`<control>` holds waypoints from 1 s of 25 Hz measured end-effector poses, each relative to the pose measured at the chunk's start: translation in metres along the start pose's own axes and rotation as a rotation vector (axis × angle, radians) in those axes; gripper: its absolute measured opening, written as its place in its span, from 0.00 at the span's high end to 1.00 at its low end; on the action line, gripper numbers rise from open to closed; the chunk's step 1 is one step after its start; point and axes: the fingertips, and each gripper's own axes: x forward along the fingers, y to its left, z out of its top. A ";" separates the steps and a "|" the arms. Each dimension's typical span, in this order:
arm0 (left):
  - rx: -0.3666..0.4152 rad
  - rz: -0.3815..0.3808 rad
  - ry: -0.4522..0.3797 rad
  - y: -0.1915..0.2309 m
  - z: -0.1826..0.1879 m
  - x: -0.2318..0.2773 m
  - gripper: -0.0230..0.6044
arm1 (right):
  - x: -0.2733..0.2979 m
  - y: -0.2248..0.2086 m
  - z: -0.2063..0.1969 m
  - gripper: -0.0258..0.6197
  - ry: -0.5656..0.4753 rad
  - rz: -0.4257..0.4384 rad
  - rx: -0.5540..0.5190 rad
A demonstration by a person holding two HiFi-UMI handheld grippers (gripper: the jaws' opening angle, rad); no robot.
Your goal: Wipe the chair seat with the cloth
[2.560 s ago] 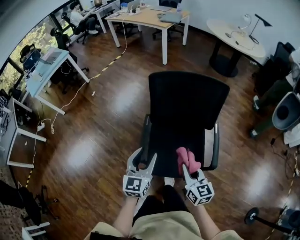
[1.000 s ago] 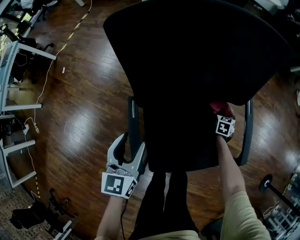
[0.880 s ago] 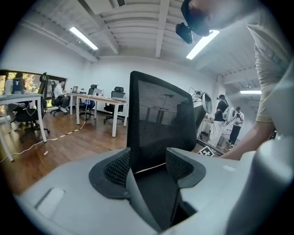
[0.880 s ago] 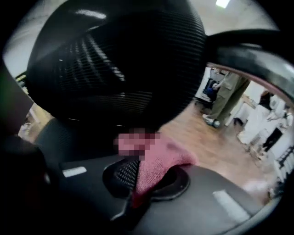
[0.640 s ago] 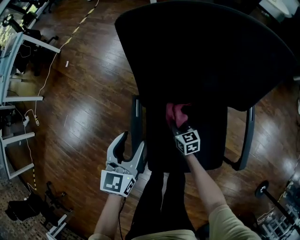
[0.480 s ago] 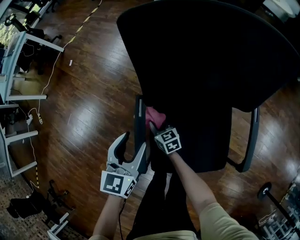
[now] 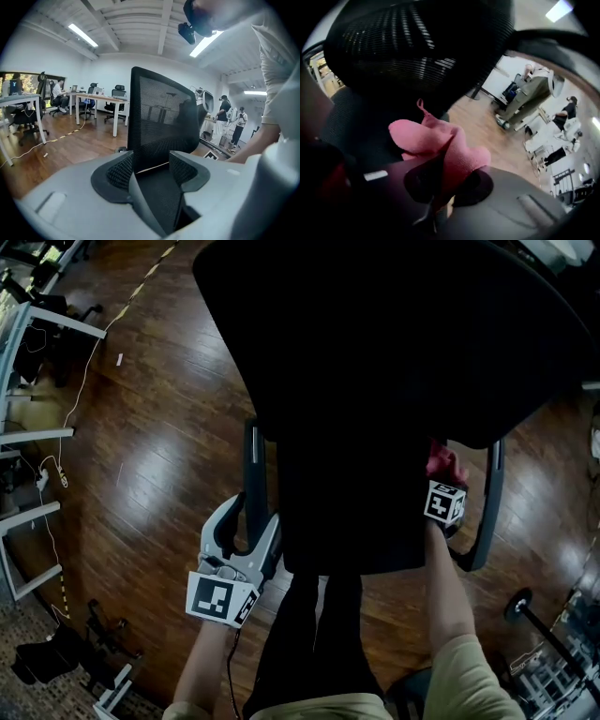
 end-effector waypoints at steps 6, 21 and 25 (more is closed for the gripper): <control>-0.013 0.022 -0.009 0.000 -0.002 0.008 0.61 | -0.055 0.126 0.040 0.94 -0.221 0.368 0.015; -0.042 -0.011 -0.040 -0.026 0.014 -0.020 0.61 | -0.096 0.303 0.032 0.94 -0.181 0.692 -0.044; -0.070 -0.039 -0.029 -0.039 -0.005 -0.003 0.61 | -0.034 0.114 -0.007 0.94 -0.070 0.274 0.168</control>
